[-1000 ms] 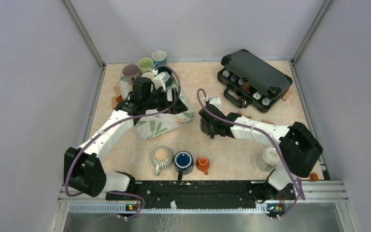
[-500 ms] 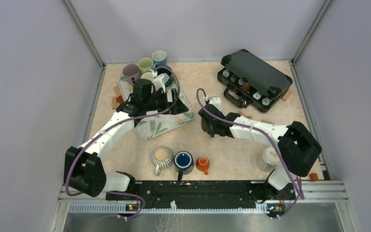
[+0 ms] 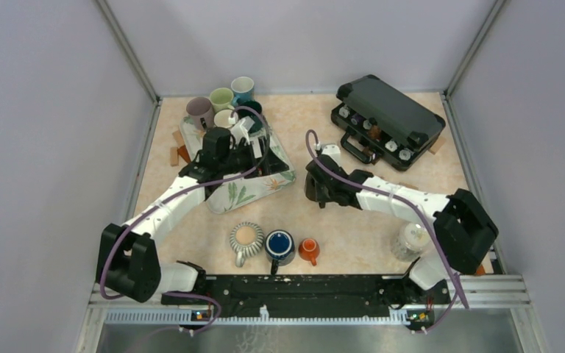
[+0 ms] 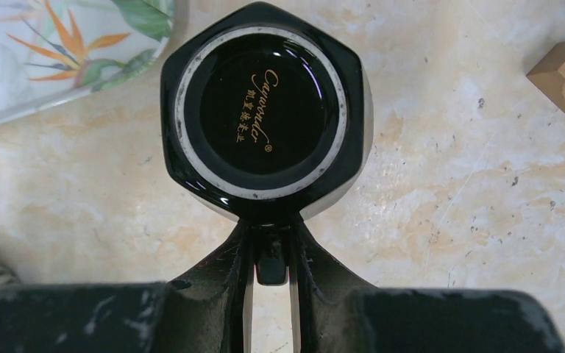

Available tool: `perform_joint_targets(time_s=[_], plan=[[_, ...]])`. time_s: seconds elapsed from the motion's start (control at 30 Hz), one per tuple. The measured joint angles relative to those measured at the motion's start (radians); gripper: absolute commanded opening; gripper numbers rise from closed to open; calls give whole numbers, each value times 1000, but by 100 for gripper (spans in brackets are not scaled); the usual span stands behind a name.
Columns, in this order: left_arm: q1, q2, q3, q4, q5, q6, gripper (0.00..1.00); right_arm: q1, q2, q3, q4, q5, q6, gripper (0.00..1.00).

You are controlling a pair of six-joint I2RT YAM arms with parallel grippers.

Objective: Turn the mug right side up
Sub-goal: Turn over the cup at the corner of the board.

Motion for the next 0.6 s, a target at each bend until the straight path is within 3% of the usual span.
perform_joint_targets(time_s=[0.3, 0.6], plan=[[11, -8, -30, 98, 31, -92, 98, -62, -127, -1, 47, -66, 37, 0], [25, -9, -84, 219, 93, -199, 98, -109, -191, -34, 212, -174, 103, 0]])
